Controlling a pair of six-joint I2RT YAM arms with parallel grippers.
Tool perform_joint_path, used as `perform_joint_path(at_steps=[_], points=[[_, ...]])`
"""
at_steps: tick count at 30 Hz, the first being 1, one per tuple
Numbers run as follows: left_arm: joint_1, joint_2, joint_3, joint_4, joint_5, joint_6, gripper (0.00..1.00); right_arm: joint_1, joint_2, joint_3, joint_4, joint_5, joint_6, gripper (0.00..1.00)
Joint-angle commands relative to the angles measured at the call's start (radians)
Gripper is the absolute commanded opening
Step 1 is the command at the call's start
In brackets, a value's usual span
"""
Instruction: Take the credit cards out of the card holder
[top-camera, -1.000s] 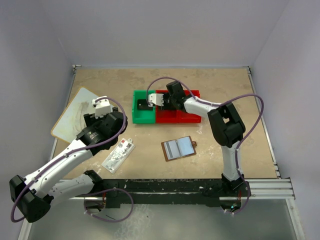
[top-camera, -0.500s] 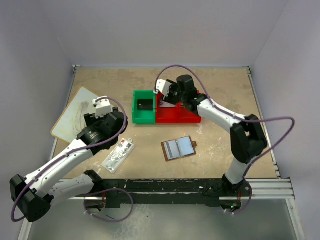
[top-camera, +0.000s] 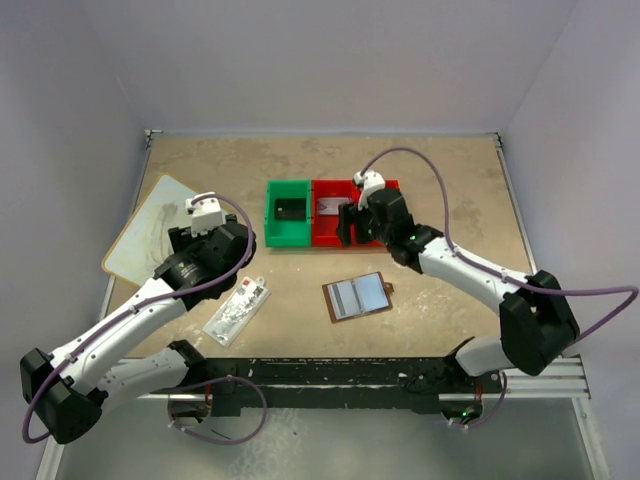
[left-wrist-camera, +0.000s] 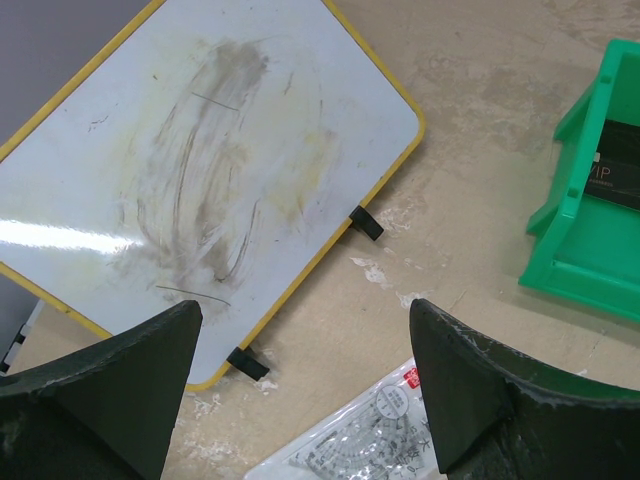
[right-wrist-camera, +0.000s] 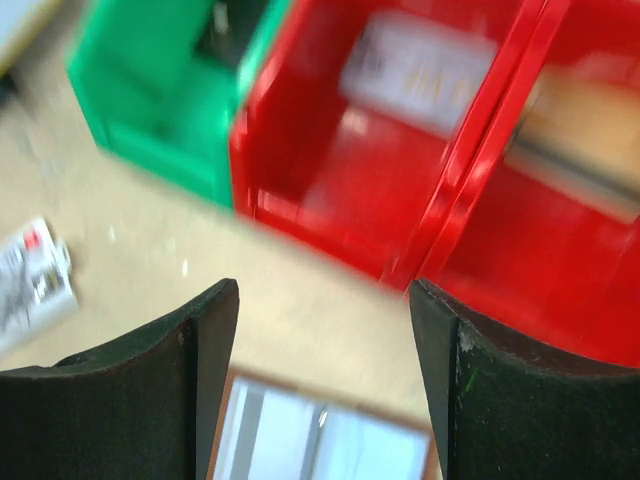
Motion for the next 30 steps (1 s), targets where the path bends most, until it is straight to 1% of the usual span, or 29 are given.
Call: perform_joint_path(at_steps=[1,7,12,18,30], points=[[0.005,0.005,0.036,0.002,-0.031,0.008,0.82,0.103,-0.051,-0.119,-0.100,0.128,0.240,0.73],[0.005,0.020,0.039,-0.006,-0.045,0.003,0.82,0.169,-0.075,-0.198,-0.121,0.114,0.272,0.74],[0.005,0.037,0.042,-0.014,-0.054,-0.003,0.82,0.220,-0.038,-0.221,-0.121,0.123,0.307,0.75],[0.005,0.051,0.058,-0.045,-0.066,-0.024,0.84,0.259,0.013,-0.200,-0.142,0.152,0.311,0.74],[0.005,0.039,0.054,-0.040,-0.070,-0.021,0.85,0.329,0.114,-0.152,-0.193,0.210,0.323,0.73]])
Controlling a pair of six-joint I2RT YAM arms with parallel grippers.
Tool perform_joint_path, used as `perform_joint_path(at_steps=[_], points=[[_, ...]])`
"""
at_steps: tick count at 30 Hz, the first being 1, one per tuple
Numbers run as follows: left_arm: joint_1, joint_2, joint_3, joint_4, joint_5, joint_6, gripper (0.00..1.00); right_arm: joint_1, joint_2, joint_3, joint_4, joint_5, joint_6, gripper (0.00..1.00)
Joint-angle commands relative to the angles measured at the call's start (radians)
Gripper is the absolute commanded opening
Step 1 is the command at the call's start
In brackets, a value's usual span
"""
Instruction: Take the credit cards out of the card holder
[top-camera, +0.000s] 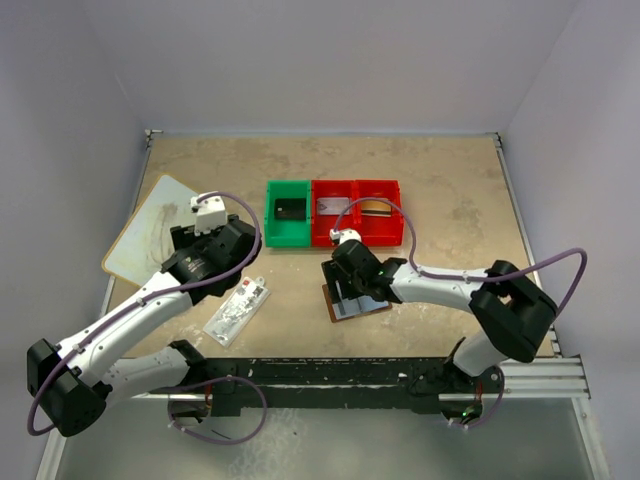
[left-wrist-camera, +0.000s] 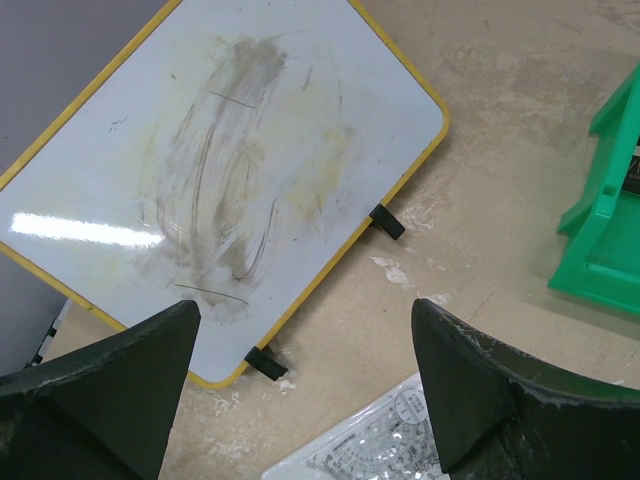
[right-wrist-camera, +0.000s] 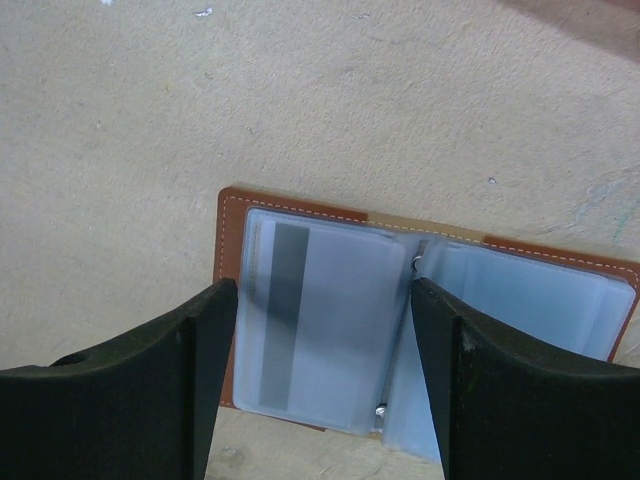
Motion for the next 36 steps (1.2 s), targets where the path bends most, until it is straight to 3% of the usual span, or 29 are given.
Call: perform_joint_path(at_steps=[1,10,16,24,36], points=[[0.005,-0.015,0.038,-0.003,-0.035,-0.011,0.85,0.026,0.018,0.049,-0.022,0.047,0.025,0.73],[0.005,-0.015,0.037,-0.001,-0.031,-0.007,0.85,0.041,0.066,0.073,-0.065,0.115,0.066,0.62],[0.005,-0.016,0.037,0.000,-0.028,-0.005,0.85,0.069,0.088,0.088,-0.092,0.141,0.066,0.67],[0.005,-0.017,0.035,0.001,-0.028,-0.005,0.84,0.096,0.123,0.116,-0.126,0.175,0.079,0.64],[0.005,-0.021,0.034,0.005,0.003,-0.004,0.84,0.057,-0.004,0.006,0.077,-0.061,0.090,0.58]])
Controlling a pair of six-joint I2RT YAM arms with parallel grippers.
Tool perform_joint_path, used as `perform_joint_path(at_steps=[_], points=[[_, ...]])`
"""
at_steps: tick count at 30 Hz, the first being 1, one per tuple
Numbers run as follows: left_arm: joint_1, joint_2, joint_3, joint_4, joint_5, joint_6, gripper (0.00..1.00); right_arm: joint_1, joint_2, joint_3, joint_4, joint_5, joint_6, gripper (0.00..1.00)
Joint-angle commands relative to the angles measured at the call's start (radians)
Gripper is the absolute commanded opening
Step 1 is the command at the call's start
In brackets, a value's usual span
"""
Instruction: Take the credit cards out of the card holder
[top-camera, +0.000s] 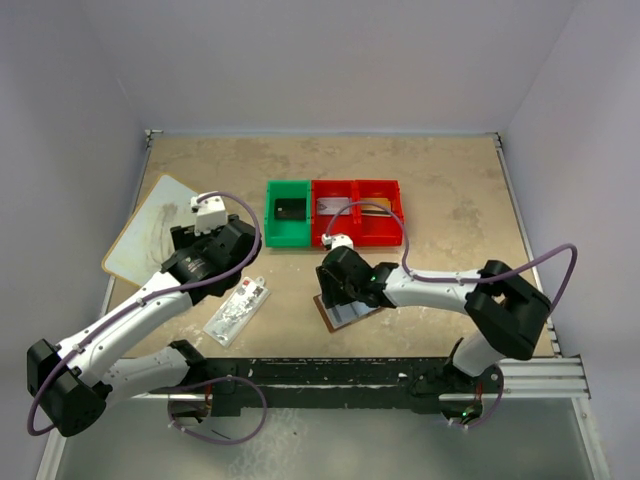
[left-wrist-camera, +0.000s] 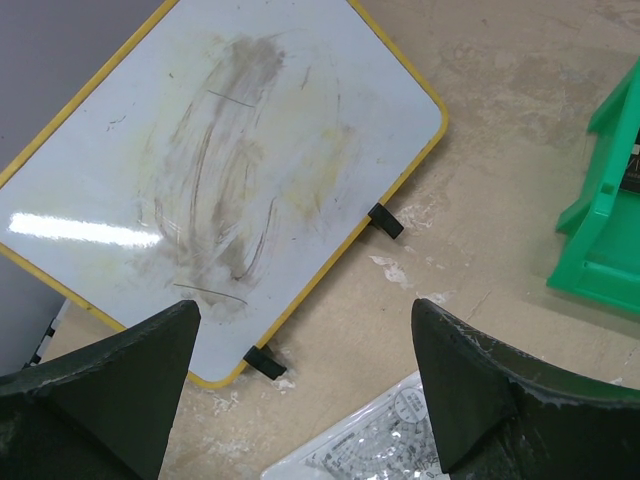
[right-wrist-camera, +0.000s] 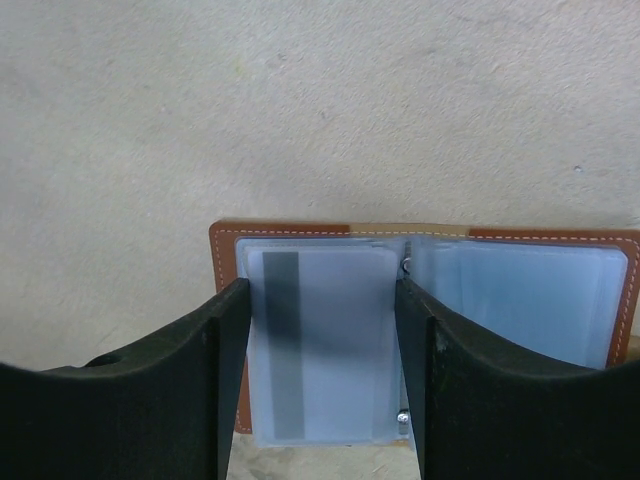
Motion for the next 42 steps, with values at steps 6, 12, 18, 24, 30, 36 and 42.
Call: perform_joint_path(at_steps=[6,12,18,24,30,36,42], points=[[0.005,-0.078,0.023,0.045,0.141,-0.009,0.84,-0.123,-0.085,-0.124,0.244,-0.269,0.049,0.57],[0.005,-0.220,-0.118,0.283,0.555,-0.077,0.82,-0.184,-0.108,-0.176,0.314,-0.351,0.059,0.57],[0.001,-0.234,-0.348,0.671,0.953,-0.247,0.71,-0.209,-0.109,-0.200,0.348,-0.382,0.062,0.57],[-0.170,-0.183,-0.461,0.852,0.897,-0.347,0.68,-0.214,-0.091,-0.201,0.360,-0.391,0.063,0.57],[-0.360,-0.038,-0.517,1.085,0.749,-0.454,0.63,-0.214,-0.093,-0.206,0.365,-0.394,0.067,0.57],[-0.485,0.155,-0.473,1.196,0.646,-0.475,0.58,-0.215,-0.103,-0.207,0.351,-0.381,0.066,0.57],[-0.512,0.258,-0.473,1.247,0.587,-0.500,0.52,-0.216,-0.121,-0.211,0.345,-0.377,0.065,0.57]])
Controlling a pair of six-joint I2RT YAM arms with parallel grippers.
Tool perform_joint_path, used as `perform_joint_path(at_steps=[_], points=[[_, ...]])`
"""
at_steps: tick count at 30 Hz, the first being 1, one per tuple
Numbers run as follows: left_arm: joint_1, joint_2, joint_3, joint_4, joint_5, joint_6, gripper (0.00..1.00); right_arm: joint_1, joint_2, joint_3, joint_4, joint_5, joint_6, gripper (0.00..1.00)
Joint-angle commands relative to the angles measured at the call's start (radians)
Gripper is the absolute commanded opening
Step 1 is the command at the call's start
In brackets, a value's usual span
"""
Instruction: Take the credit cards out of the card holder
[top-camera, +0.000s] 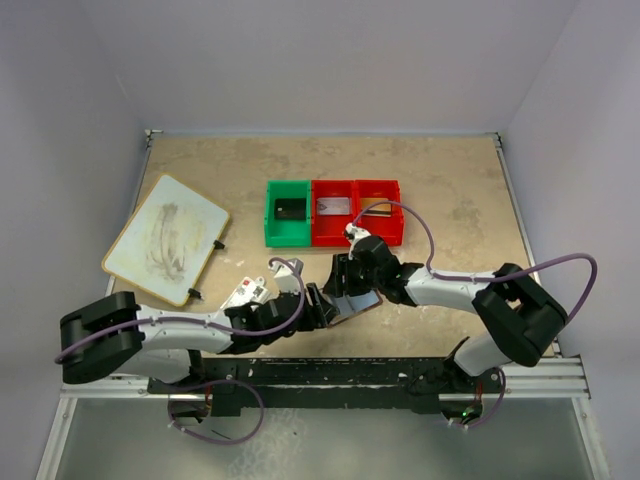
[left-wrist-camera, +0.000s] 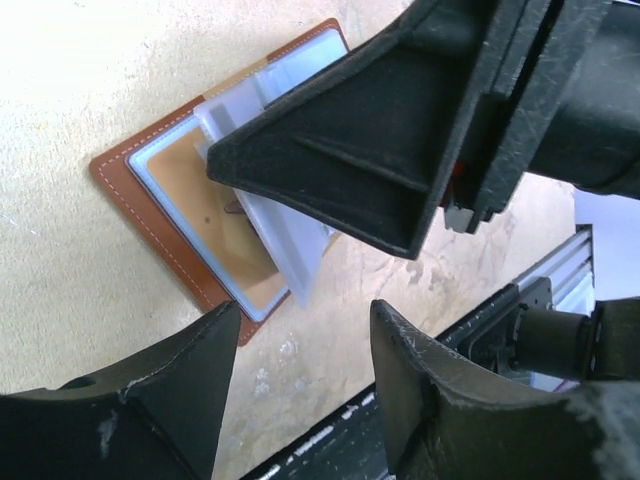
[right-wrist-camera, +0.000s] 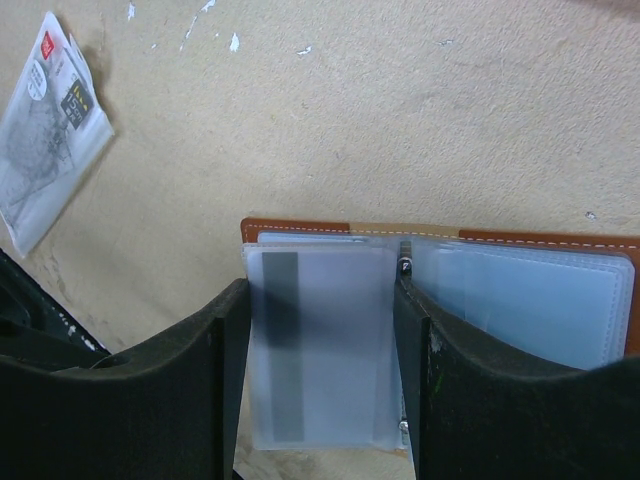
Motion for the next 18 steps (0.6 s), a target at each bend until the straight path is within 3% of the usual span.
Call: perform_joint_path(at_steps=[1,9,18], points=[[-0.009,0.053,0.035,0.144,-0.075,-0.027,0.51,-0.005,-0.036,-0.011,0.007,-0.007,0.011,0.57],[-0.009,0.222,0.116,0.244,-0.021,0.014,0.38,-0.006,-0.038,-0.013,0.011,-0.012,0.011,0.57],[-0.009,0.280,0.147,0.264,-0.025,0.029,0.40,-0.008,-0.046,-0.015,0.018,-0.021,0.014,0.57]])
